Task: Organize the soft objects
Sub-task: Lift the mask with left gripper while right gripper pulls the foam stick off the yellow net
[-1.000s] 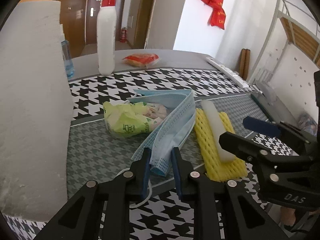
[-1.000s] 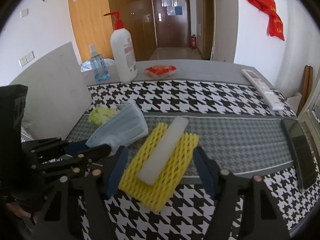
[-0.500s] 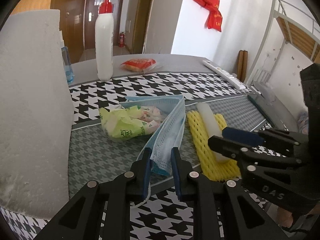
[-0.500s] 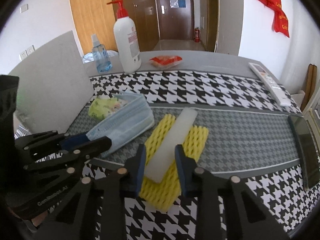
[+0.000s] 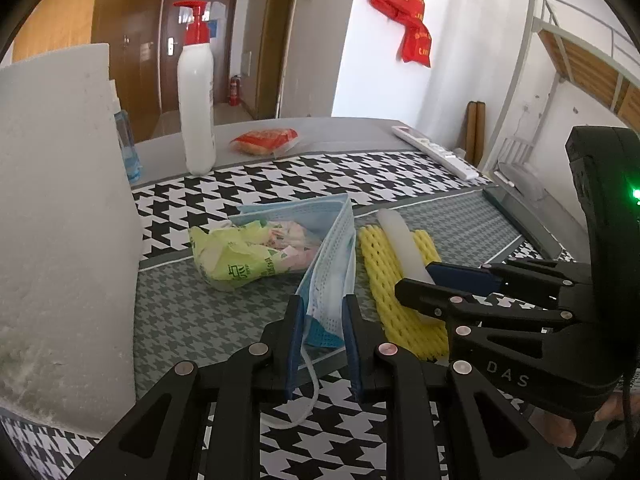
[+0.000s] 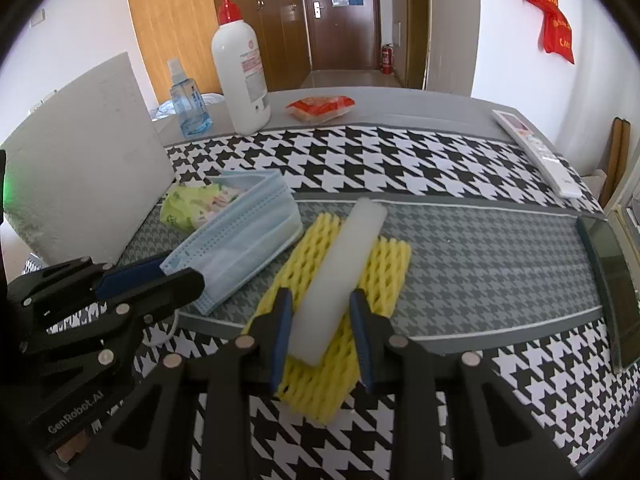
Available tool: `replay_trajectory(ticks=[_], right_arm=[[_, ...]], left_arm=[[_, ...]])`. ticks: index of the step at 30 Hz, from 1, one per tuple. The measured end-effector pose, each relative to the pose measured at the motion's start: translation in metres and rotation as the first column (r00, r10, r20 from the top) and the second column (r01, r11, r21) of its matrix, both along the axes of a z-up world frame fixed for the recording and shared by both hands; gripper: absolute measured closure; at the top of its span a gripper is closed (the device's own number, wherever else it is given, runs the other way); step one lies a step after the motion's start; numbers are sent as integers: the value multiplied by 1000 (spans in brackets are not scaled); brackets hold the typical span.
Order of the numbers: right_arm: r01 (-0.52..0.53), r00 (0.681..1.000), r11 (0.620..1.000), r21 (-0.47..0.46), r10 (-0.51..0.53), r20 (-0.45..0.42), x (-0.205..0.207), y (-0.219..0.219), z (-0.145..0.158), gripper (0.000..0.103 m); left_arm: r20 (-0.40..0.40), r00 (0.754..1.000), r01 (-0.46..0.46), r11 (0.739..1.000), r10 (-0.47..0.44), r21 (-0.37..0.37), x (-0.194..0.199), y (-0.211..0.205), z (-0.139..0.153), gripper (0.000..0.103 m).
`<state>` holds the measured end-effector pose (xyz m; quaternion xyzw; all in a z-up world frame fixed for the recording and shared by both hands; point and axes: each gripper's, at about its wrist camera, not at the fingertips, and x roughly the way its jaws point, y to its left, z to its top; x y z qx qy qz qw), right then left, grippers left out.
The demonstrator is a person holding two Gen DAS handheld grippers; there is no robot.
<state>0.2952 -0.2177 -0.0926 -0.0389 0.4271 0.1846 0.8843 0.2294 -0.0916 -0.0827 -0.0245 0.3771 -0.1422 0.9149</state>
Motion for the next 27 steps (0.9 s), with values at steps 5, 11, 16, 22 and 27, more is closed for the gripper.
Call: replay_trajectory(ticks=[5, 11, 16, 22, 27], right_arm=[[3, 1000, 1000, 30, -3, 0, -1, -5, 1, 76], [8, 1000, 998, 69, -9, 19, -8, -14, 9, 80], [25, 999, 993, 113, -29, 34, -14, -25, 14, 81], [32, 998, 989, 146, -40, 48, -22, -33, 19, 82], [45, 996, 986, 163, -56, 66, -29, -40, 27, 82]], left_arm=[[-9, 1000, 13, 1000, -13, -2, 2, -2, -1, 68], [-22, 1000, 17, 1000, -17, -1, 8, -5, -2, 60], [-46, 998, 31, 999, -31, -7, 11, -8, -5, 60], [-64, 997, 34, 999, -35, -20, 15, -9, -8, 85], [-42, 998, 47, 998, -48, -32, 12, -9, -5, 98]])
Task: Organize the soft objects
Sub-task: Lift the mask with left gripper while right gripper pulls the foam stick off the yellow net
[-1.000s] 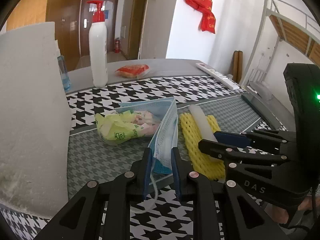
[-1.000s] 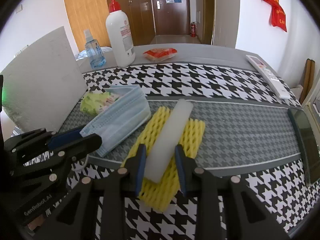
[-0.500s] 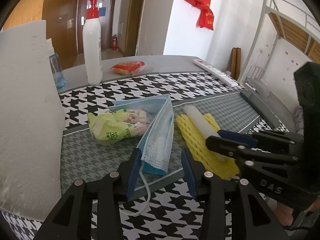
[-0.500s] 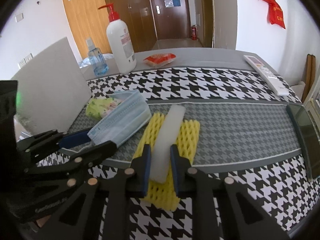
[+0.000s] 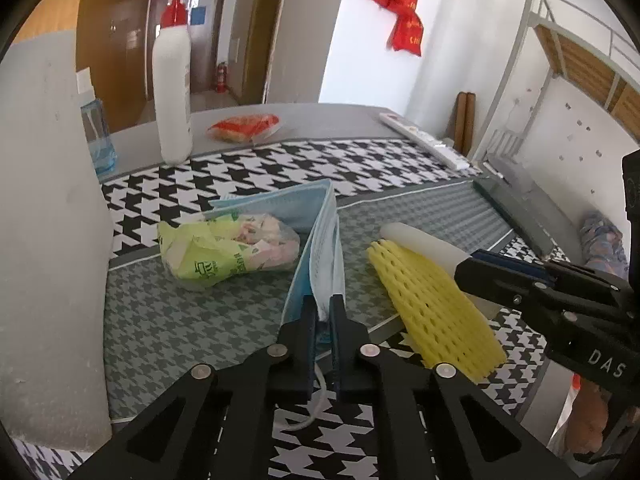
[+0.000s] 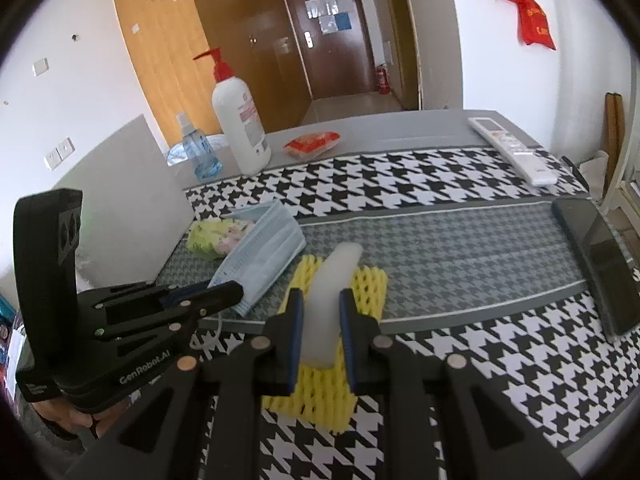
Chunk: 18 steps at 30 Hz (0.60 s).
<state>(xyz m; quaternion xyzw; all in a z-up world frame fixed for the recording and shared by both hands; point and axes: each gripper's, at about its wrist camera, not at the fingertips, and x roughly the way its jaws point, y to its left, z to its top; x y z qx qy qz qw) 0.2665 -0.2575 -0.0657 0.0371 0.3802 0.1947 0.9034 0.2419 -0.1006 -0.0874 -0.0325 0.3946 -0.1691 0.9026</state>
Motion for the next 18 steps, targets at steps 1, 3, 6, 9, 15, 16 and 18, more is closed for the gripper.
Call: replay_trajectory(ticks=[1, 3, 6, 9, 15, 16, 18], right_arm=[[4, 1000, 1000, 0, -4, 5, -1, -2, 2, 82], [10, 1000, 1000, 2, -10, 13, -3, -4, 5, 82], [22, 999, 1000, 7, -22, 29, -6, -7, 11, 82], [29, 999, 1000, 7, -30, 46, -9, -9, 18, 82], [49, 996, 999, 24, -50, 74, -13, -14, 29, 82], [53, 996, 998, 29, -55, 75, -13, -15, 30, 82], [56, 995, 998, 27, -58, 81, -14, -15, 31, 82]], left_arm=[[8, 1000, 3, 1000, -3, 0, -1, 0, 1, 99], [24, 1000, 11, 1000, -11, 0, -4, -1, 3, 99], [40, 999, 22, 1000, -22, -5, -7, -2, 7, 99], [65, 998, 24, 1000, -23, -12, -11, -2, 12, 99], [105, 994, 25, 1000, -24, -8, -19, -1, 24, 99], [114, 993, 28, 1000, -27, -8, -21, -2, 26, 99], [132, 991, 30, 1000, -29, -8, -24, -2, 31, 99]])
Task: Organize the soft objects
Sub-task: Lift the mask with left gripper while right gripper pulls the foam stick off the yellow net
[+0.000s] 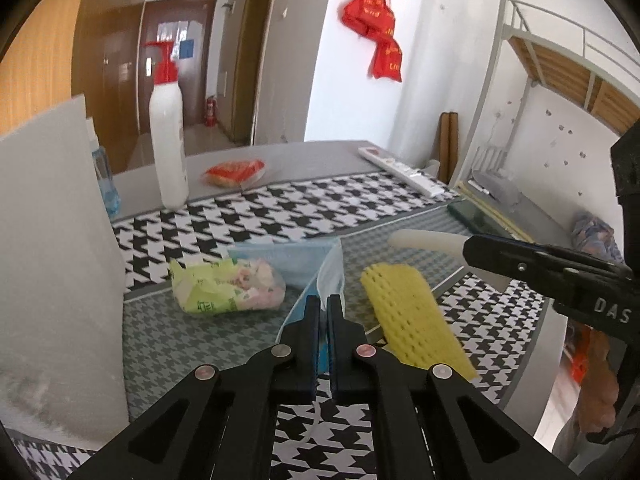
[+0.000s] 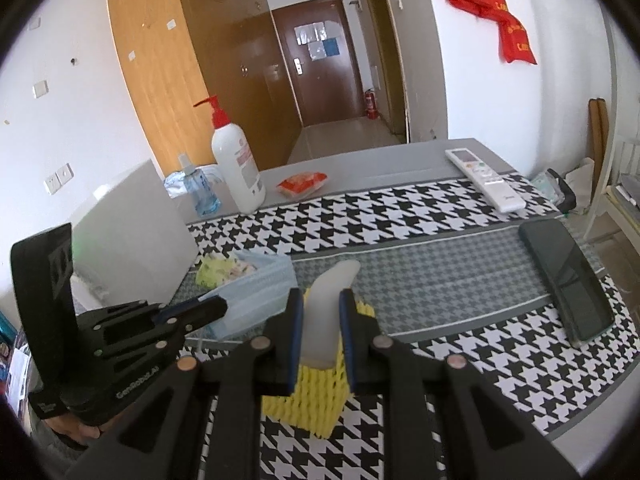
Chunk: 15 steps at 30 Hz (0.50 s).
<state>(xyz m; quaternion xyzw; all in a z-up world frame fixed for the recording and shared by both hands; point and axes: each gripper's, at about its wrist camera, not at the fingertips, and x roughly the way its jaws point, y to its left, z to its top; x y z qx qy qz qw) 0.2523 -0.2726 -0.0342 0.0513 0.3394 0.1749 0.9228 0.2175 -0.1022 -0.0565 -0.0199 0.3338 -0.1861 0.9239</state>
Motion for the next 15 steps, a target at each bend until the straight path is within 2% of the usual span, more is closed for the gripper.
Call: replay_trajectory(ticks=[9, 15], right_arm=[[-9, 1000, 1000, 5, 9, 20, -8, 1, 5, 82], [-50, 999, 998, -45, 50, -5, -11, 8, -5, 82]], left_arm=[[41, 999, 19, 1000, -19, 0, -10, -1, 15, 99], [39, 999, 25, 998, -27, 52, -17, -1, 12, 99]])
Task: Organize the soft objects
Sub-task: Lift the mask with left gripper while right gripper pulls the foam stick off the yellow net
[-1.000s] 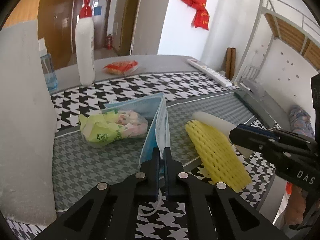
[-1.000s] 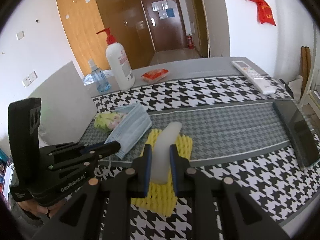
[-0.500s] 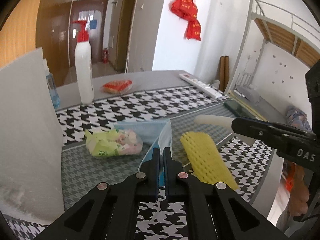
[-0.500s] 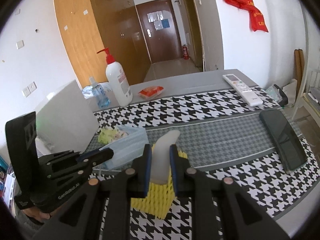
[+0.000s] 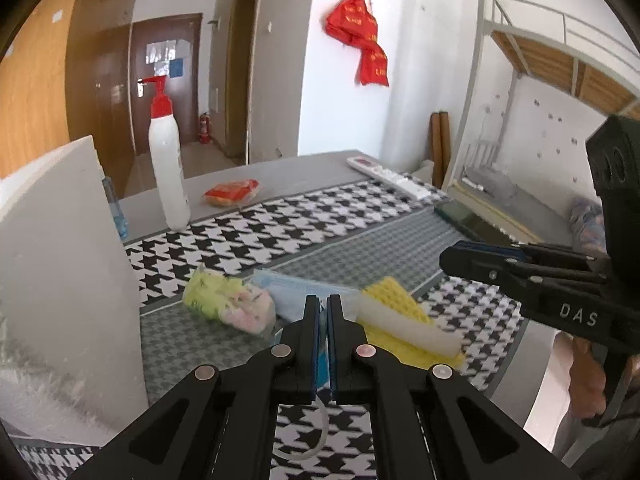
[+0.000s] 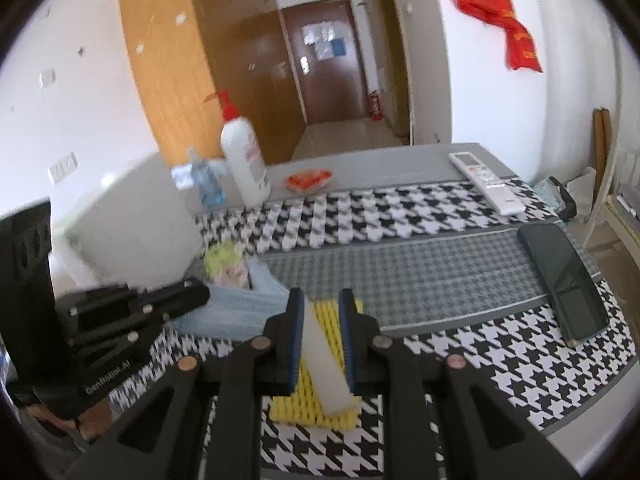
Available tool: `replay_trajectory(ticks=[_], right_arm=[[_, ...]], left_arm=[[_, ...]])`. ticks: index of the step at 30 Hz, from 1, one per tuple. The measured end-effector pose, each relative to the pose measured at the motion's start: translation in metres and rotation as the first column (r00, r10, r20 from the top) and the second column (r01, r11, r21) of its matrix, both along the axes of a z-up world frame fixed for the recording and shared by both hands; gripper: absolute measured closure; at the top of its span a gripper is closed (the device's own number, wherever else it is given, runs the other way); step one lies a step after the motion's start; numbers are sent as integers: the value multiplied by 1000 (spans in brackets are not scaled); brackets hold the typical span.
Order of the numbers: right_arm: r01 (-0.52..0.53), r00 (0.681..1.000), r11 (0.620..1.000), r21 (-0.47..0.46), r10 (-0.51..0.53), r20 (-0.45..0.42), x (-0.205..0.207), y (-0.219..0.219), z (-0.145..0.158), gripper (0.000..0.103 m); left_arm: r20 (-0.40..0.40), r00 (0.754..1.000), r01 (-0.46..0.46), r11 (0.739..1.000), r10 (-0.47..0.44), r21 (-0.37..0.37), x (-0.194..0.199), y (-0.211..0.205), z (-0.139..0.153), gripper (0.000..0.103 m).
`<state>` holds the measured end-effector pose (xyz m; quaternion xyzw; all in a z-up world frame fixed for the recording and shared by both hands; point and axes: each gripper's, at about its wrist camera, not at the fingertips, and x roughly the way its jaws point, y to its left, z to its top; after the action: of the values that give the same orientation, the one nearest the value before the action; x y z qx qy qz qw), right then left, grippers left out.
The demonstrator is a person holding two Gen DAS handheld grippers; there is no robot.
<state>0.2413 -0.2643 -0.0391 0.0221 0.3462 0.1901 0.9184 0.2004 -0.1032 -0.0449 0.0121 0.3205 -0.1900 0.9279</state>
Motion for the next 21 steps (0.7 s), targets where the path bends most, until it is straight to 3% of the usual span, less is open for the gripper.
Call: replay_trajectory(ticks=[3, 7, 18, 19, 21], right_arm=[[-31, 999, 999, -34, 30, -23, 0, 5, -11, 82], [-55, 998, 994, -94, 51, -46, 1, 11, -26, 81], [-100, 993, 980, -174, 88, -80, 11, 23, -45, 81], [-104, 992, 979, -176, 90, -83, 12, 23, -46, 79], [-107, 992, 979, -173, 94, -81, 12, 22, -47, 63]], left_arm=[[-43, 999, -8, 1000, 7, -17, 4, 6, -8, 95], [-75, 997, -27, 1000, 27, 12, 6, 10, -18, 67], [-91, 996, -13, 1000, 15, 18, 5, 12, -24, 47], [-97, 995, -7, 1000, 9, 24, 7, 11, -25, 47], [-117, 993, 15, 999, -10, 37, 9, 6, -29, 45]])
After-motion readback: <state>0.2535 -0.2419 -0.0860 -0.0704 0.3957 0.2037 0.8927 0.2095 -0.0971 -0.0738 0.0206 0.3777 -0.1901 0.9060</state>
